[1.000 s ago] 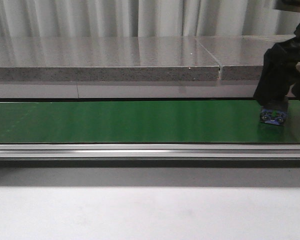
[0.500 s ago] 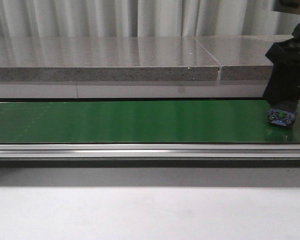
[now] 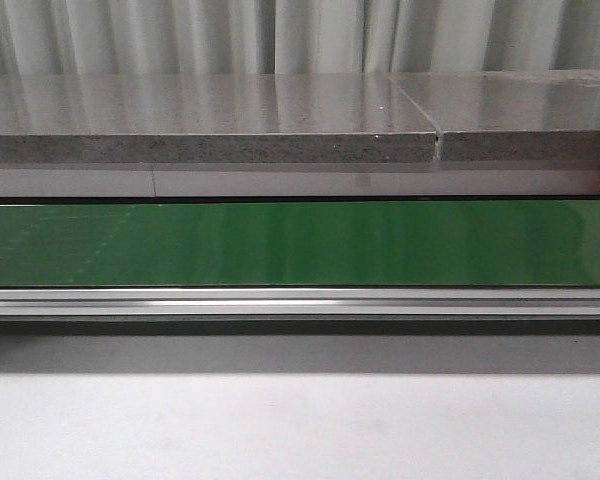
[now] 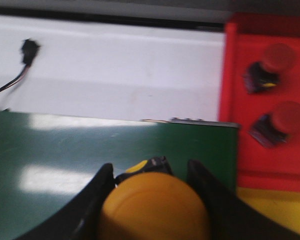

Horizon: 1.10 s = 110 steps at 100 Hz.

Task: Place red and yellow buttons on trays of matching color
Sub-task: 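Carry the yellow button into the yellow tray and open the right gripper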

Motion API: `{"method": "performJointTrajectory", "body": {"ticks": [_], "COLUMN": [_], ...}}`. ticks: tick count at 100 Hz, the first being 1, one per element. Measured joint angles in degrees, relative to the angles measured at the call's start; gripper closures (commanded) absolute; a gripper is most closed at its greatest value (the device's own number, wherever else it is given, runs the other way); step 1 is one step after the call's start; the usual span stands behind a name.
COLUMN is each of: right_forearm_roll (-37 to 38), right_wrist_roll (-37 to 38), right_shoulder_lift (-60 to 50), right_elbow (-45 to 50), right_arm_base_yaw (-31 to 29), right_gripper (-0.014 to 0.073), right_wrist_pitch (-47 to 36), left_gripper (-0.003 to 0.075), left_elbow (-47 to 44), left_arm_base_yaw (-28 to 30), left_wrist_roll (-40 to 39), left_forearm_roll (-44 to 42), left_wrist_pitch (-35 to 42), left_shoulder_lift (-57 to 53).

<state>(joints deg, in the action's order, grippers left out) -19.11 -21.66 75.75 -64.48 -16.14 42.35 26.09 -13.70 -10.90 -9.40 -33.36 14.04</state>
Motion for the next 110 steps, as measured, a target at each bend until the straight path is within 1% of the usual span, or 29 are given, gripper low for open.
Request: {"method": "performJointTrajectory", "body": {"ticks": [13,27,34,46,62,82,110], "right_forearm_roll": [0.36,0.36,0.36,0.36,0.36,0.36,1.00], "right_wrist_roll": [5.08,9.62,11.34,13.90,14.73,14.86,14.86], "right_shoulder_lift": [-0.21,0.35,1.53,4.91,11.10,18.23,23.64], "right_elbow": [0.00,0.00,0.00,0.00,0.00,0.00,0.00], "right_arm_base_yaw": [-9.78,-18.29,-21.37,-24.98,-26.92,-26.91,-26.91], "right_gripper": [0.0504,0.0504,0.0504,0.0504,0.0504,0.0504,0.0504], "right_wrist_pitch": [-1.87,-6.67,-8.96,-11.20,-11.64,-11.53,-11.43], "left_gripper": [0.0739,0.0739,0.0739,0.0739,0.0739,0.0739,0.0739], "left_elbow": [0.00,0.00,0.00,0.00,0.00,0.00,0.00], "left_arm_base_yaw": [0.00,0.00,0.00,0.00,0.00,0.00,0.00], "left_wrist_roll": [0.00,0.00,0.00,0.00,0.00,0.00,0.00], "left_forearm_roll": [0.00,0.00,0.00,0.00,0.00,0.00,0.00], "left_wrist_pitch": [0.00,0.00,0.00,0.00,0.00,0.00,0.00], "left_shoulder_lift": [0.00,0.00,0.00,0.00,0.00,0.00,0.00]}}
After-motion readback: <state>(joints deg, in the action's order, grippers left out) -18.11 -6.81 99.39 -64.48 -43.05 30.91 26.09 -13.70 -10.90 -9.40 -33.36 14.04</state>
